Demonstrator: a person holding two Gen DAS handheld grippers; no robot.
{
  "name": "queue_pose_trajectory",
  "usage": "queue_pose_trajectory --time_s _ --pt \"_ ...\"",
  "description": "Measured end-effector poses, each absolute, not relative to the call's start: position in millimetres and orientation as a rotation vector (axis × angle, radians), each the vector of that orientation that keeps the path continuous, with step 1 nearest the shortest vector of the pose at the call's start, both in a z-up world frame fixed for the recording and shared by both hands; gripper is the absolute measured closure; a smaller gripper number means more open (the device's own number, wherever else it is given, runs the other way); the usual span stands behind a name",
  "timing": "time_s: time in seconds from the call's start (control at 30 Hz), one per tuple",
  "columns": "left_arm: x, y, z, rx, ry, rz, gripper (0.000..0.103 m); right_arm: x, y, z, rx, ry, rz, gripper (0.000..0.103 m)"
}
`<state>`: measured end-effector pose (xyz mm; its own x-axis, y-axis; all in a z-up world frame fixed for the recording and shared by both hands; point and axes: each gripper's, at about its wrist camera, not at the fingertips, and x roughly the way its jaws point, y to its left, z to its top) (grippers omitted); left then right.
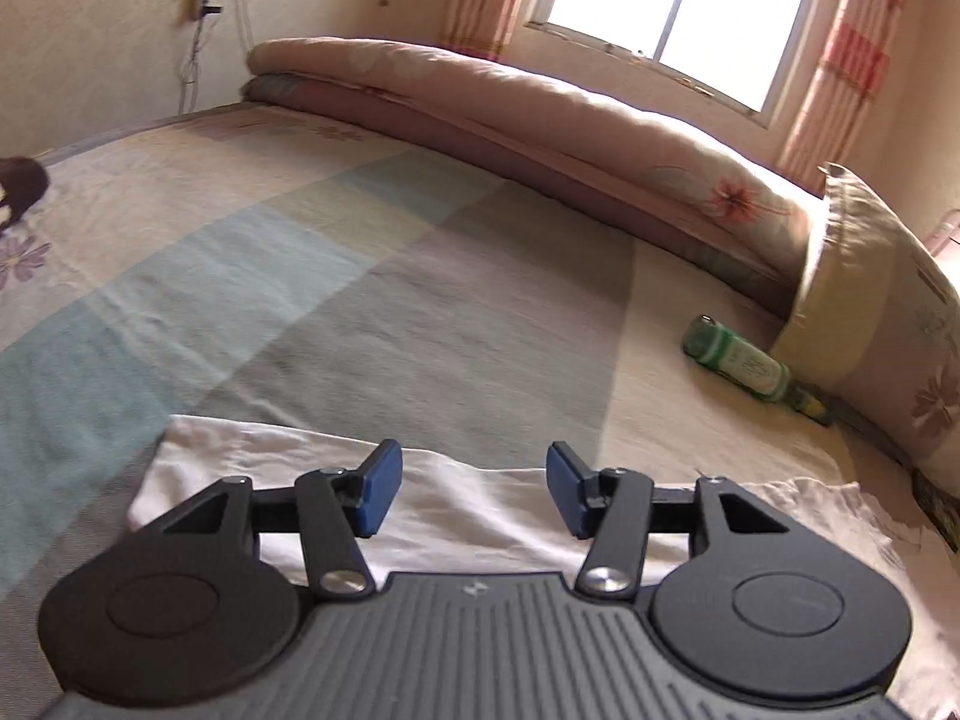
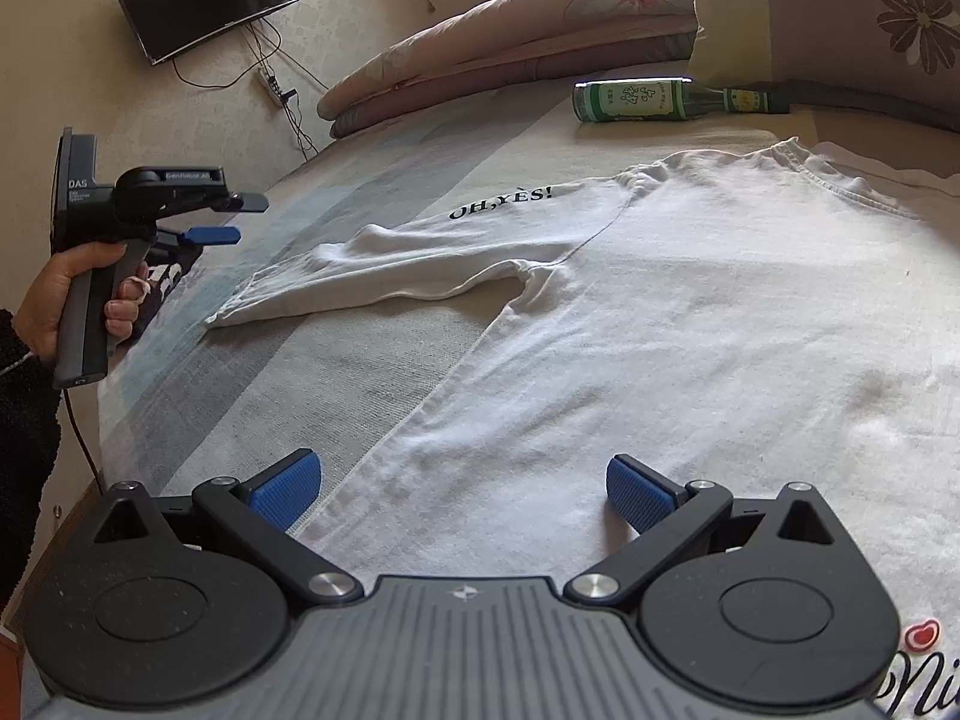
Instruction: Fold clothes
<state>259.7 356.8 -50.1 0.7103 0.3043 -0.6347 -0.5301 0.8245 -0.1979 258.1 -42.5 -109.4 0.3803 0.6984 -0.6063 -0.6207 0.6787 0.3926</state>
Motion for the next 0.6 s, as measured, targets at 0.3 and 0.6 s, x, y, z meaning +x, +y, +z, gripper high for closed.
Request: queue_pose_trajectory --time_s 0.3,0.6 --pt "318.5 291.4 -85.2 -0.212 0.709 0.382 0.025 256.3 -41.9 -112.9 0.09 0.812 0.838 0.0" --pt "336.6 303.4 -99.9 -0.238 0.75 0.487 0.004 250.7 -34.2 -113.9 0.044 0.778 0.804 0.0"
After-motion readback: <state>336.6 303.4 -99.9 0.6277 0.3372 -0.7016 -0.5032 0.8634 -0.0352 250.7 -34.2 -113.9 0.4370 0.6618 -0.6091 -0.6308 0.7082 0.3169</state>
